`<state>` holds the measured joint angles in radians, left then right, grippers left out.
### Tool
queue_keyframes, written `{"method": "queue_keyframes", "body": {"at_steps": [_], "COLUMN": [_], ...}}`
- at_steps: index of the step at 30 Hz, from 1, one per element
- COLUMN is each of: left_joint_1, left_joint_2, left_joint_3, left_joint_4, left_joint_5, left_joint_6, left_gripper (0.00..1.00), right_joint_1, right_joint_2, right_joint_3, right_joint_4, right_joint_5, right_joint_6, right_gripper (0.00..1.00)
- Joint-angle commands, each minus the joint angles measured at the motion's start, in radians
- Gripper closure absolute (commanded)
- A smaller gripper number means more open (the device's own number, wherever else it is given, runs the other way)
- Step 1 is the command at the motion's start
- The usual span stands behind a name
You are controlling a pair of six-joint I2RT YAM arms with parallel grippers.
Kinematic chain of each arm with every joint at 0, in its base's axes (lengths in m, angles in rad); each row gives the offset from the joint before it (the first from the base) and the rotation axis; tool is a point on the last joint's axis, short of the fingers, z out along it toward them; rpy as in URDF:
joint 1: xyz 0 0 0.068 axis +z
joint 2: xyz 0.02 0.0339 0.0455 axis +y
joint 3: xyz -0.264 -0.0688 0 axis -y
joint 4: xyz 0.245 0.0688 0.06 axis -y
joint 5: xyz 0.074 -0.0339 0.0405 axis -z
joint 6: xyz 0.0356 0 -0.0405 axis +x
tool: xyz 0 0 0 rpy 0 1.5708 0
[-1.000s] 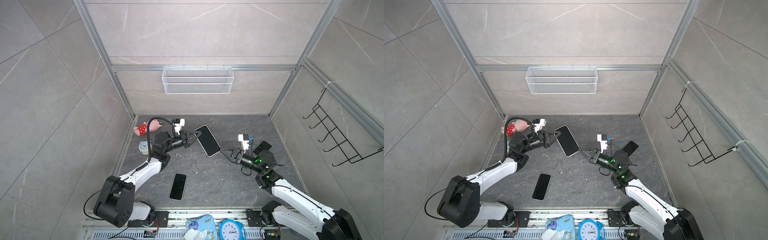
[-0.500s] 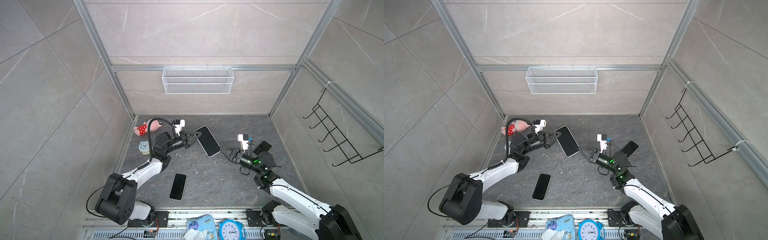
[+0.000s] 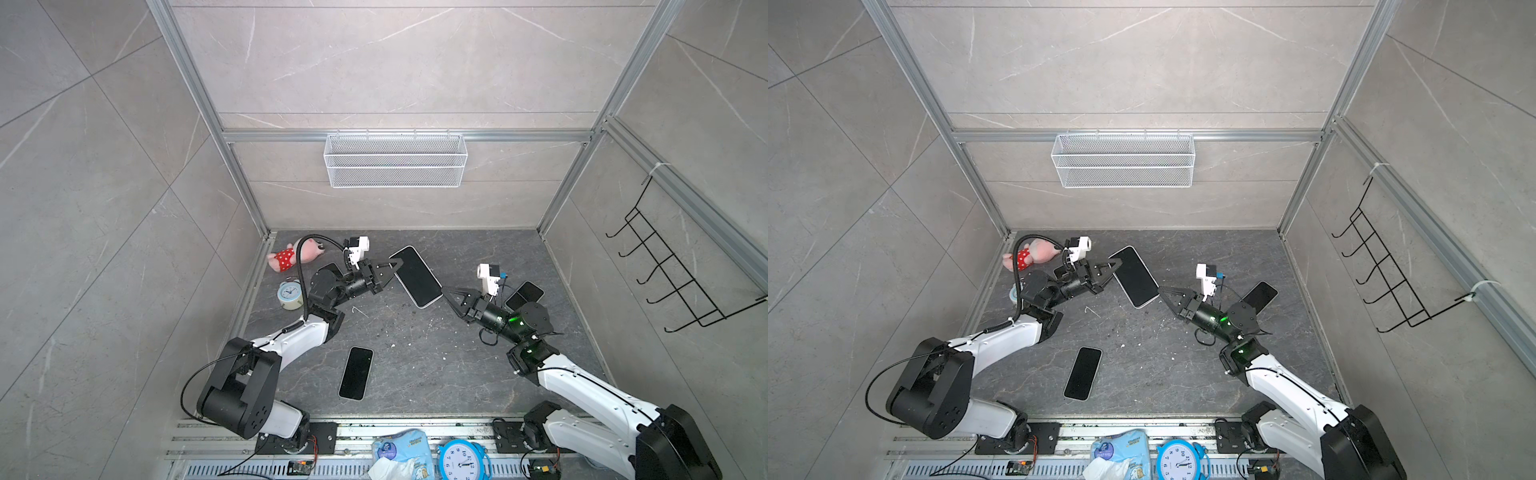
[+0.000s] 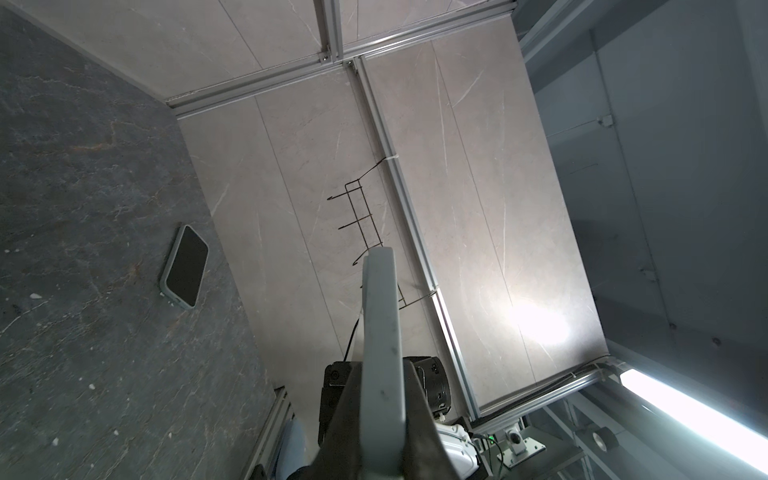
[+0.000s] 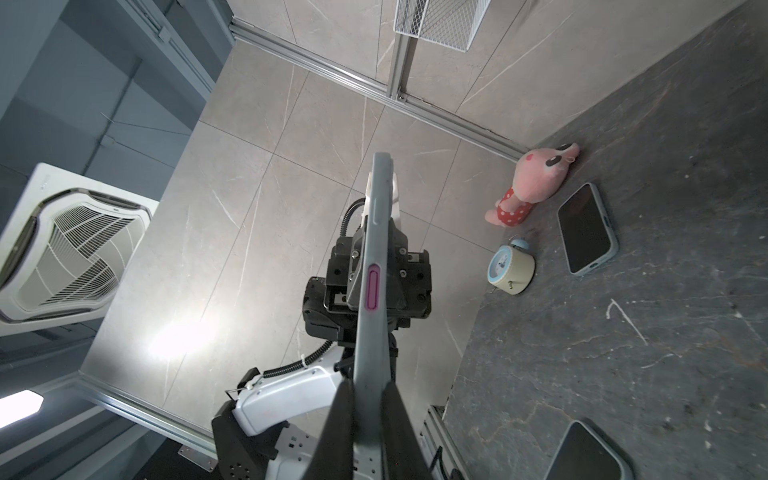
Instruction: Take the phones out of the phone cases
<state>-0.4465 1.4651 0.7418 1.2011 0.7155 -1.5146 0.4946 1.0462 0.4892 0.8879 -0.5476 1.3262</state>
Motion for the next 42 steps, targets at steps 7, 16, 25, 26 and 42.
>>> {"method": "queue_keyframes", "body": {"at_steps": [7, 16, 25, 26, 42], "left_joint_1": [-0.076, -0.116, -0.154, -0.161, -0.184], "left_joint_2": [0.053, 0.036, -0.014, -0.015, -0.058], "left_joint_3": [0.068, 0.158, 0.202, 0.21, 0.257], "left_joint_4": [0.212, 0.212, 0.212, 0.211, 0.212], "left_joint_5": [-0.111, -0.156, -0.218, -0.224, -0.272], "left_joint_6": [-0.045, -0.042, 0.004, 0.01, 0.057], "left_gripper": [1.0, 1.0, 1.0, 1.0, 1.0], "right_joint_1": [0.021, 0.023, 0.022, 0.023, 0.022], "right_joint_2": [0.097, 0.184, 0.256, 0.26, 0.357], "right_joint_3": [0.174, 0.215, 0.192, 0.192, 0.181], "right_joint_4": [0.207, 0.26, 0.378, 0.381, 0.429], "right_joint_5": [0.011, 0.037, 0.089, 0.097, 0.201], "right_joint_6": [0.131, 0.185, 0.269, 0.277, 0.403], "right_gripper": [0.94, 0.97, 0.98, 0.98, 0.97]}}
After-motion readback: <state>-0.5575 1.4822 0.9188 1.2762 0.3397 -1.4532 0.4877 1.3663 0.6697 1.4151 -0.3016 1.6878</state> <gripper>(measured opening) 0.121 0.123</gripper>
